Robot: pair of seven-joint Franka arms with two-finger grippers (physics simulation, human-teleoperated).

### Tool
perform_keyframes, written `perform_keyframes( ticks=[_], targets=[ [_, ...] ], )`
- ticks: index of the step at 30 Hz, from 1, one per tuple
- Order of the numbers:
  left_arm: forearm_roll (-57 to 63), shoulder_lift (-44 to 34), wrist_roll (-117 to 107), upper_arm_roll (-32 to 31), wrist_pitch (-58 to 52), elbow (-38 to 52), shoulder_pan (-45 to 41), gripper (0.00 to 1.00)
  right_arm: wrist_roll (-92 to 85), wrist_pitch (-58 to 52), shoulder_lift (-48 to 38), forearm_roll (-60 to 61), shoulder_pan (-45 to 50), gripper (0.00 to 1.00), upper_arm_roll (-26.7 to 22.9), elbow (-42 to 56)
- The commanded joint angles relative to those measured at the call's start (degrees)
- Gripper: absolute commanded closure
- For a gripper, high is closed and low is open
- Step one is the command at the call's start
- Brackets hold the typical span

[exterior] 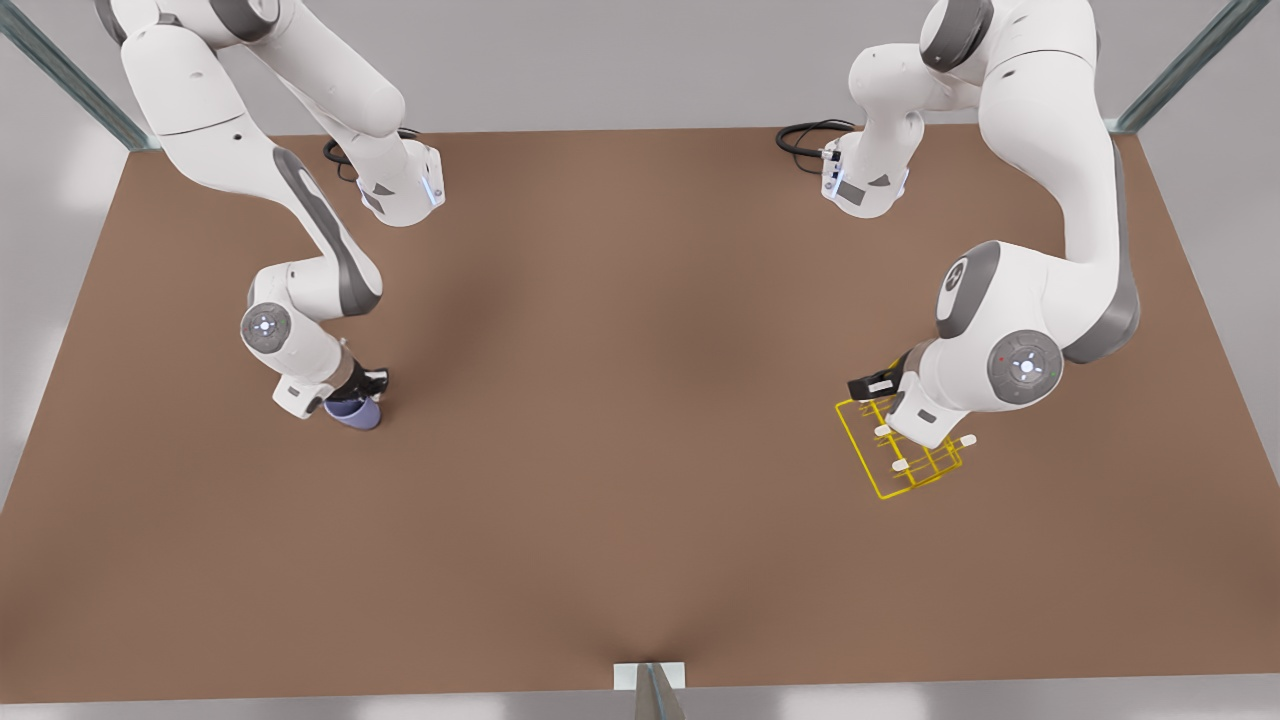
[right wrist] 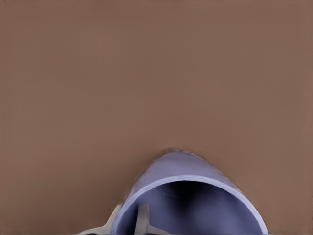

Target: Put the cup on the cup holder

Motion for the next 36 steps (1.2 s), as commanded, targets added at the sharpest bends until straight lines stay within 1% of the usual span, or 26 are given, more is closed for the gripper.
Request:
perform_keyframes(
  ticks=[1,6,7,10,11,12,13,14,17,18,19,20,22,25,27,30,31,32,34,36],
  targets=[
    [0.04,-0.08,-0.16,-0.02,-0.06,0.04,0.10,0.00,0.91,0.90,0.06,-1.76,-0.12,0.79,-0.01,-0.01],
    [0.04,-0.08,-0.16,-0.02,-0.15,-0.13,-0.26,0.00,0.91,0.20,-0.20,-3.08,-1.08,0.79,-0.01,0.08],
    [0.04,-0.08,-0.16,-0.02,-0.06,-0.05,-0.08,0.00,0.91,-1.38,-0.73,-3.08,-1.17,0.79,0.16,0.17],
    [0.04,-0.08,-0.16,-0.02,-0.15,-0.05,-0.17,0.00,0.91,-5.94,-4.94,-2.21,-1.26,0.79,1.92,1.39],
    [0.04,-0.08,-0.16,-0.02,-0.15,-0.05,-0.08,0.00,1.09,-10.24,-5.47,-1.59,-1.17,0.79,3.59,4.46],
    [0.04,-0.08,-0.25,-0.02,-0.15,-0.05,-0.26,0.00,1.00,-14.02,-5.30,1.65,-0.48,0.79,4.91,8.32],
    [0.04,0.01,-0.25,-0.02,-0.06,-0.05,-0.26,0.00,1.00,-18.51,-4.16,3.41,-0.03,0.79,5.70,13.43],
    [0.04,0.01,-0.25,-0.02,-0.06,-0.05,-0.26,0.00,1.17,-20.27,-3.01,7.89,2.42,0.79,6.05,17.03],
    [0.04,0.01,-0.25,-0.02,-0.06,-0.13,-0.34,0.00,8.03,-21.68,5.86,15.46,12.01,0.79,4.56,29.52],
    [0.04,0.01,-0.25,-0.02,-0.06,-0.13,-0.34,0.00,8.29,-21.86,8.15,18.71,18.24,0.79,-0.70,33.56],
    [0.04,0.01,-0.25,-0.02,-0.15,-0.13,-0.34,0.00,8.29,-21.07,10.96,21.79,22.03,0.79,-3.53,37.25],
    [0.04,-0.08,-0.25,-0.02,-0.15,-0.13,-0.26,0.00,8.29,-21.07,13.25,23.37,22.47,0.79,-3.44,39.54],
    [0.30,0.01,-0.25,0.06,-0.06,-0.13,-0.34,0.00,8.47,-20.80,13.95,25.74,24.58,0.79,-3.17,39.37],
    [1.53,0.01,-0.33,-0.02,-0.15,-0.13,-0.52,0.00,8.56,-19.57,17.64,27.06,23.97,0.79,-0.36,39.54],
    [1.62,0.01,-0.60,-0.02,-0.15,-0.13,-0.52,0.00,8.47,-19.57,19.22,28.29,24.23,0.79,0.25,40.42],
    [1.62,0.09,-0.86,-0.02,-0.15,-0.22,-0.78,0.00,10.31,-17.11,21.25,32.25,22.30,0.79,4.73,40.68],
    [1.62,0.09,-0.86,-0.02,-0.15,-0.22,-0.87,0.00,11.19,-15.36,23.00,32.42,22.30,0.79,5.61,40.69],
    [1.62,0.09,-0.86,-0.02,-0.24,-0.22,-0.87,0.00,11.28,-15.44,24.94,32.42,20.80,0.79,7.90,41.56],
    [1.62,0.09,-0.86,-0.02,-0.24,-0.22,-0.87,0.00,11.37,-15.18,27.57,32.34,19.84,0.79,9.66,41.56],
    [1.62,0.09,-0.86,-0.02,-0.24,-0.22,-0.87,0.00,11.28,-12.72,32.58,32.34,19.39,0.79,12.82,43.23]
  ],
)
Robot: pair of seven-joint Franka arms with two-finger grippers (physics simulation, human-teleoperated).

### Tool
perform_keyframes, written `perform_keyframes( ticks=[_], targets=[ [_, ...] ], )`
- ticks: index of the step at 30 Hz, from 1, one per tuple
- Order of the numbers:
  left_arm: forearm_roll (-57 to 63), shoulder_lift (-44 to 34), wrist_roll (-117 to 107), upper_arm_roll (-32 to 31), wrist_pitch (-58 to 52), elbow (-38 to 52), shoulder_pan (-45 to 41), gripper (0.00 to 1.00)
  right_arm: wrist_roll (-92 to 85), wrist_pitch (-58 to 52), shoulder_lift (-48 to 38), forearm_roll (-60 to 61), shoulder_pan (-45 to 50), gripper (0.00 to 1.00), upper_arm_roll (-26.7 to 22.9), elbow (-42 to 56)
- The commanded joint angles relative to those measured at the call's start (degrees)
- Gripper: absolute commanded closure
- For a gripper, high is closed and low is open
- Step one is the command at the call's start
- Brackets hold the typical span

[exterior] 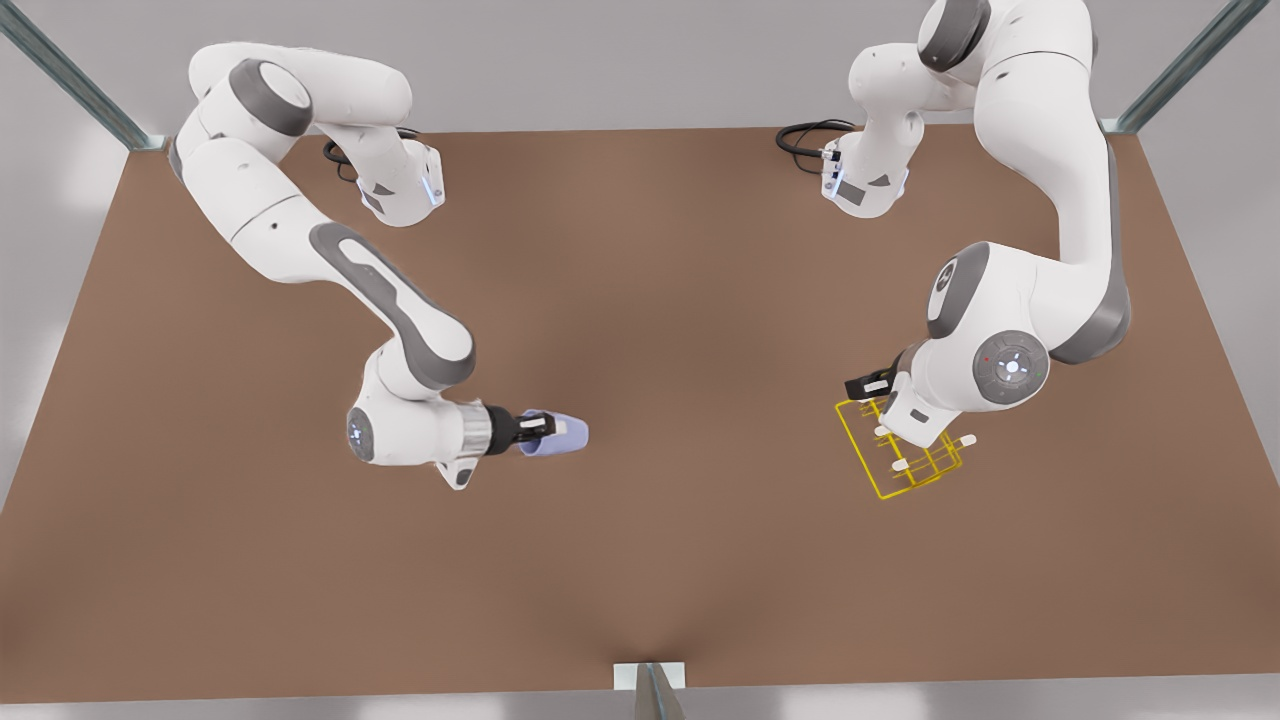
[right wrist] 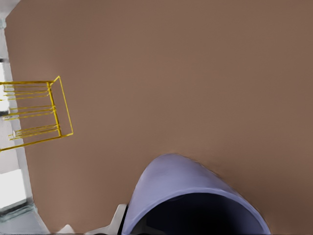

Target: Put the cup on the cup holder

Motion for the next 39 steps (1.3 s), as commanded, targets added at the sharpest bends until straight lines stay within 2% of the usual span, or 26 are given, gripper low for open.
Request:
perform_keyframes(
  ticks=[1,4,11,28,32,34,35,39],
  targets=[
    [0.06,-0.07,-0.38,-0.02,-0.10,0.02,0.00,0.00,5.08,2.91,3.68,0.25,0.09,0.79,2.25,2.39],
    [0.06,0.01,-0.46,-0.02,-0.01,0.10,-0.09,0.00,4.90,3.08,9.75,0.07,0.35,0.79,5.15,5.21],
    [-0.20,0.10,-0.29,-0.11,0.61,0.37,0.44,0.00,3.67,4.49,17.40,-0.19,4.92,0.79,7.00,11.01],
    [-0.11,0.80,-1.08,0.06,0.08,0.72,-1.41,0.00,4.55,9.24,25.31,-2.65,17.93,0.79,5.68,20.24],
    [-0.11,0.80,-1.69,0.06,0.08,0.63,-1.76,0.00,4.29,9.76,26.54,-2.57,20.13,0.79,3.66,22.17],
    [-0.03,1.07,-1.87,-0.38,0.61,0.36,-3.60,0.00,3.76,9.94,26.81,-2.57,20.48,0.34,3.13,22.52],
    [0.06,1.07,-1.87,-0.29,0.70,0.28,-3.87,0.00,4.02,10.11,26.72,-2.65,20.92,0.00,2.60,22.52],
    [-0.29,1.16,-1.69,-0.38,0.87,0.54,-4.13,0.00,3.49,11.61,26.63,-2.74,21.27,0.00,2.07,22.44]
  ],
)
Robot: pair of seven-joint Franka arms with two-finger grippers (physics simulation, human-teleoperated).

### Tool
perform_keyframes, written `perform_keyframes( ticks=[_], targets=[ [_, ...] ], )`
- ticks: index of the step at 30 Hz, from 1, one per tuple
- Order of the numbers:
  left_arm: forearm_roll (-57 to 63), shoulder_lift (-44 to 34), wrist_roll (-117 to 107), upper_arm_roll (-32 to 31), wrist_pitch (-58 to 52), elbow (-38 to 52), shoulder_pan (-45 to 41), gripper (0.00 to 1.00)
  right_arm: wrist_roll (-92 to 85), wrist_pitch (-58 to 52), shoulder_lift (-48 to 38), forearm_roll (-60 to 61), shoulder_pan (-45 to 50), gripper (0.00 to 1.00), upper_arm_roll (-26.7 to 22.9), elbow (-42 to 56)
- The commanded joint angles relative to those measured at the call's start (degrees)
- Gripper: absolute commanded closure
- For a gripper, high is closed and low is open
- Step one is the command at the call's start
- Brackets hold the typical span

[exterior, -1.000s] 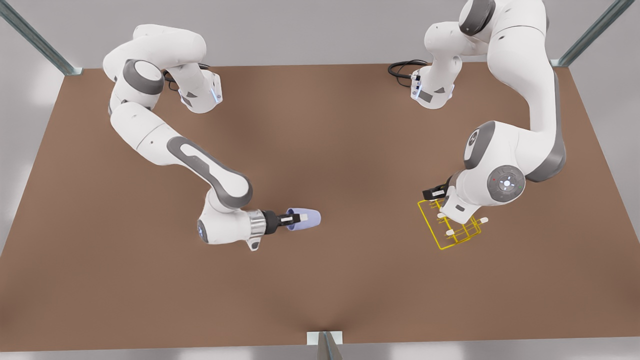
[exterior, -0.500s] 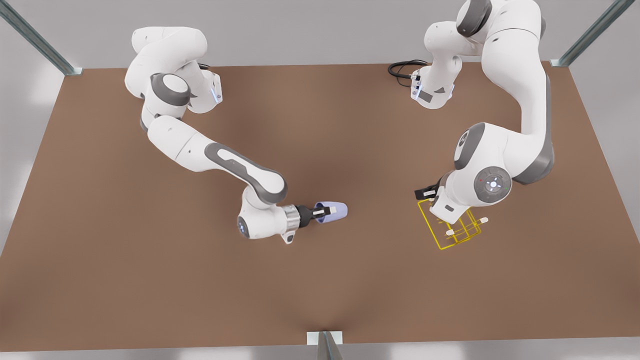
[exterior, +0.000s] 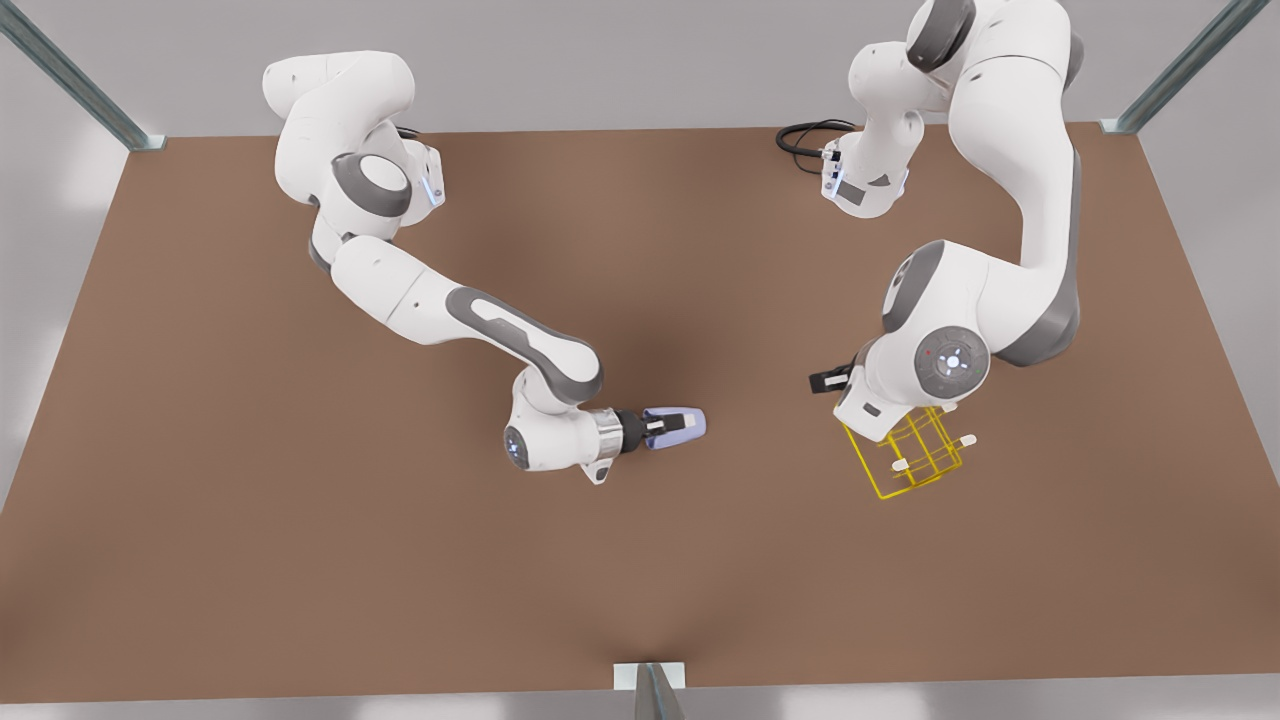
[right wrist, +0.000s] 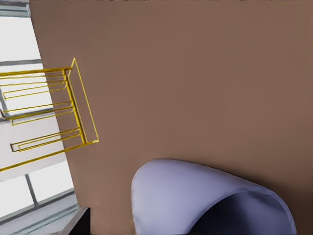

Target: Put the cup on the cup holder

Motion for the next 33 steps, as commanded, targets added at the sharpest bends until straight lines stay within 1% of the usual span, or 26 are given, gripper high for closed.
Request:
perform_keyframes(
  ticks=[1,6,9,10,12,13,14,15,16,17,18,19,20,21,22,23,24,25,26,27,28,30,32,33],
  targets=[
    [-0.05,-0.12,-0.62,-0.03,0.16,0.09,-0.05,0.00,0.43,1.20,-0.37,-0.05,-0.10,0.00,-0.10,0.00],
    [0.04,-0.13,-0.89,-0.03,0.16,0.18,-0.22,0.00,0.34,0.59,-1.43,-1.46,-1.86,0.00,-0.01,-1.14],
    [0.04,-0.13,-8.70,-0.03,0.16,0.35,-2.50,0.00,0.26,0.41,-2.13,-1.90,-3.88,0.00,0.61,-2.64],
    [-0.05,-0.12,-12.83,-0.03,0.95,0.44,-3.03,0.00,0.26,0.33,-2.83,-1.99,-5.72,0.00,0.87,-4.57],
    [-2.69,-0.65,-37.17,-0.64,3.32,0.53,-7.60,0.00,-0.62,-0.91,-3.63,-3.57,-10.03,0.00,2.71,-7.39],
    [-3.74,-0.65,-44.04,-0.64,4.55,0.44,-8.83,0.00,-0.62,-1.08,-4.68,-3.57,-11.08,0.00,2.98,-8.44],
    [-3.92,-0.30,-44.65,-0.64,4.82,0.18,-10.32,0.00,-0.62,-1.08,-7.05,-3.31,-12.05,0.00,2.89,-10.19],
    [-3.83,0.57,-52.01,-0.56,8.23,0.18,-13.74,0.00,-0.62,-1.61,-10.73,-3.13,-14.33,0.00,2.80,-13.09],
    [-8.05,1.72,-57.48,-0.38,9.91,0.35,-14.11,0.00,-0.71,-5.38,-15.92,-3.22,-17.23,0.00,1.66,-16.70],
    [-8.84,1.90,-62.32,-0.47,11.58,0.53,-14.11,0.00,-0.71,-8.11,-19.88,-3.22,-20.40,0.00,1.40,-19.86],
    [-11.65,1.90,-64.60,0.06,13.61,0.53,-14.11,0.00,-0.62,-11.45,-26.03,-3.22,-22.33,0.00,-1.68,-23.55],
    [-10.43,1.90,-64.96,0.15,13.69,0.35,-14.81,0.00,-0.62,-14.87,-30.94,-3.48,-24.35,0.00,-3.96,-26.18],
    [-8.06,2.25,-72.50,0.24,15.36,0.27,-16.57,0.00,0.08,-17.34,-36.31,-3.57,-25.32,0.00,-7.21,-28.21],
    [-6.91,2.51,-83.23,0.15,18.70,-0.09,-16.39,0.00,-0.01,-19.19,-40.97,-4.44,-25.50,0.00,-11.69,-29.79],
    [-7.26,3.13,-88.85,0.32,19.76,0.26,-15.08,0.00,-0.18,-21.91,-44.75,-8.66,-26.81,0.00,-14.16,-30.41],
    [-7.00,4.00,-97.47,0.32,19.93,0.35,-14.02,0.00,-0.97,-24.19,-48.18,-9.98,-27.78,0.00,-17.14,-30.15],
    [-7.08,4.01,-104.14,1.99,19.93,0.53,-14.02,0.00,-1.68,-27.54,-52.05,-13.06,-27.79,0.00,-20.31,-29.71],
    [-6.91,4.01,-112.49,3.31,19.85,0.53,-13.76,0.00,-5.36,-31.12,-54.07,-15.34,-27.78,0.00,-23.47,-28.05],
    [-7.08,3.65,-120.32,6.47,19.76,0.53,-13.49,0.00,-7.65,-38.96,-54.60,-17.98,-27.17,0.00,-26.55,-21.63],
    [-7.26,3.65,-122.88,7.53,19.85,0.62,-13.40,0.00,-9.76,-39.75,-57.41,-19.39,-27.17,0.00,-28.13,-21.45],
    [-7.08,4.09,-124.28,7.79,19.93,0.53,-13.32,0.00,-10.20,-39.93,-57.59,-21.32,-27.43,0.00,-28.49,-20.05],
    [-6.82,6.90,-127.79,7.88,25.47,0.00,-14.63,0.00,-9.85,-45.55,-57.42,-23.96,-28.75,0.00,-28.49,-13.63],
    [-3.75,10.16,-130.61,7.97,28.19,-0.35,-16.48,0.00,-9.76,-50.39,-56.01,-23.87,-29.45,0.00,-28.40,-5.37],
    [-3.66,10.16,-133.33,7.97,30.22,-1.58,-16.22,0.00,-9.76,-51.17,-56.80,-23.43,-29.37,0.00,-28.31,-5.19]
  ],
)
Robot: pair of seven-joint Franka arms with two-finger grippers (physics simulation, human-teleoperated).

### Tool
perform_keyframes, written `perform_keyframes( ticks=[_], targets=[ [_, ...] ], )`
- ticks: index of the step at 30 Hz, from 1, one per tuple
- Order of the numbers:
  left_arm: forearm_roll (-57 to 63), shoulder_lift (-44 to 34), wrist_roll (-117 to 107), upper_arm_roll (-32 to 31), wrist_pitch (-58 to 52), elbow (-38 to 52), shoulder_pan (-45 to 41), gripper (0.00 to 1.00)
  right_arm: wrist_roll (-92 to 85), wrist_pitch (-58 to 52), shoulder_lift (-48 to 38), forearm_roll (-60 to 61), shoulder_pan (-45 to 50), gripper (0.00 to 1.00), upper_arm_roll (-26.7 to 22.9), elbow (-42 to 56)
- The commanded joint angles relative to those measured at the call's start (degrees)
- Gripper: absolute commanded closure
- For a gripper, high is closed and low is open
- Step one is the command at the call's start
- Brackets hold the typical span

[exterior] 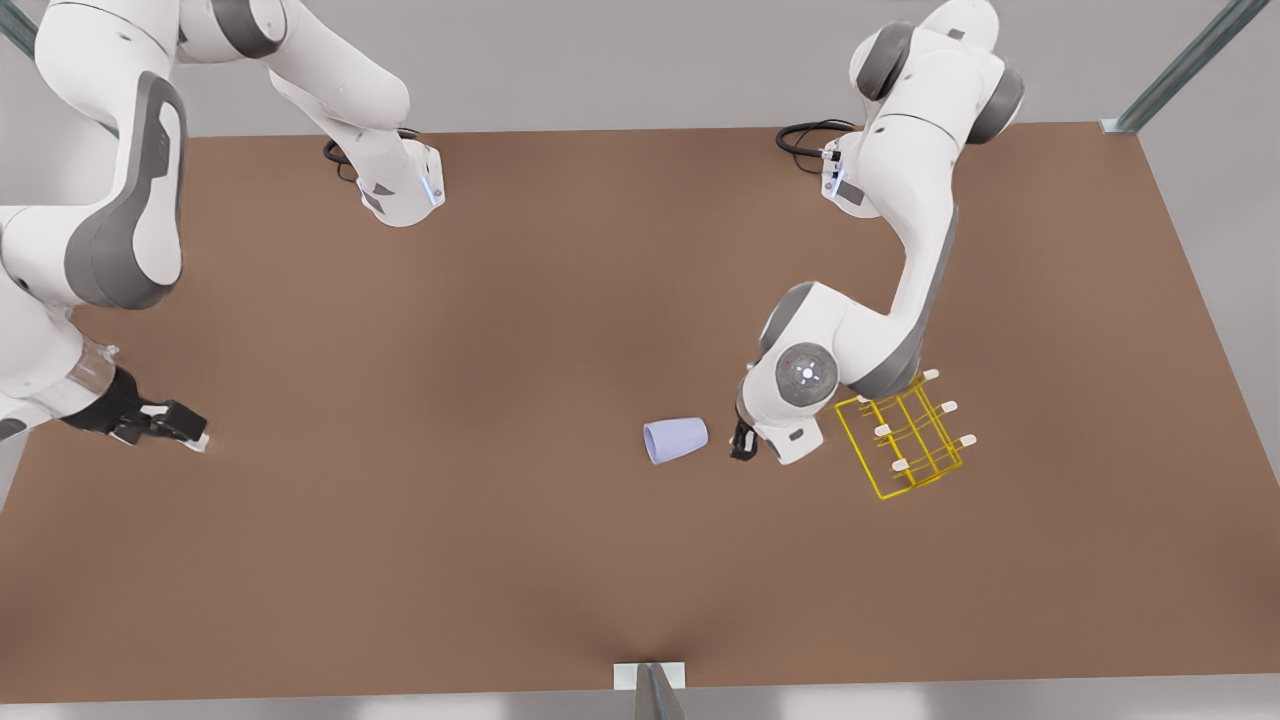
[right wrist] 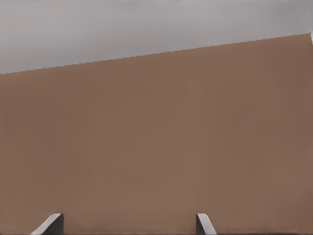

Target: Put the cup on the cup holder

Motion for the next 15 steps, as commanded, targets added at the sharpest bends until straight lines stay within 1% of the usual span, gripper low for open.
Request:
perform_keyframes(
  ticks=[1,2,3,5,7,9,11,12,15],
  targets=[
    [1.55,0.52,-62.30,0.05,9.09,-1.27,0.17,0.00,-5.86,-13.38,-0.53,-1.56,0.95,0.00,0.31,1.61],
    [1.63,0.52,-64.94,0.05,9.45,-2.15,0.17,0.00,-6.56,-15.84,-2.81,-1.38,6.64,0.00,-4.51,1.08],
    [1.72,0.61,-68.63,0.05,9.36,-2.15,0.08,0.00,-6.65,-17.43,-4.83,0.72,14.65,0.00,-12.69,0.91],
    [5.06,2.19,-72.41,0.14,9.45,-2.06,-0.44,0.00,-6.56,-17.08,-9.31,2.22,14.13,0.00,-12.79,-3.57],
    [5.59,2.55,-72.15,0.05,10.68,-1.89,-0.97,0.00,-6.47,-18.65,-9.67,2.31,14.13,0.00,-13.14,-4.45],
    [10.15,2.81,-72.06,-0.13,10.77,-4.87,-3.69,0.00,-6.39,-19.01,-9.23,2.22,13.78,0.00,-13.05,-4.28],
    [12.17,3.16,-71.62,-0.48,11.12,-5.75,-5.45,0.00,-5.59,-20.33,-9.58,2.22,14.31,0.00,-12.53,-4.10],
    [12.36,3.25,-71.63,-0.56,13.58,-7.16,-5.89,0.00,-5.59,-21.03,-9.32,2.05,14.05,0.00,-12.53,-4.10],
    [12.36,3.95,-71.10,-1.53,14.02,-7.25,-5.81,0.00,-5.86,-21.82,-9.23,2.13,13.52,0.00,-12.88,-4.10]
  ],
)
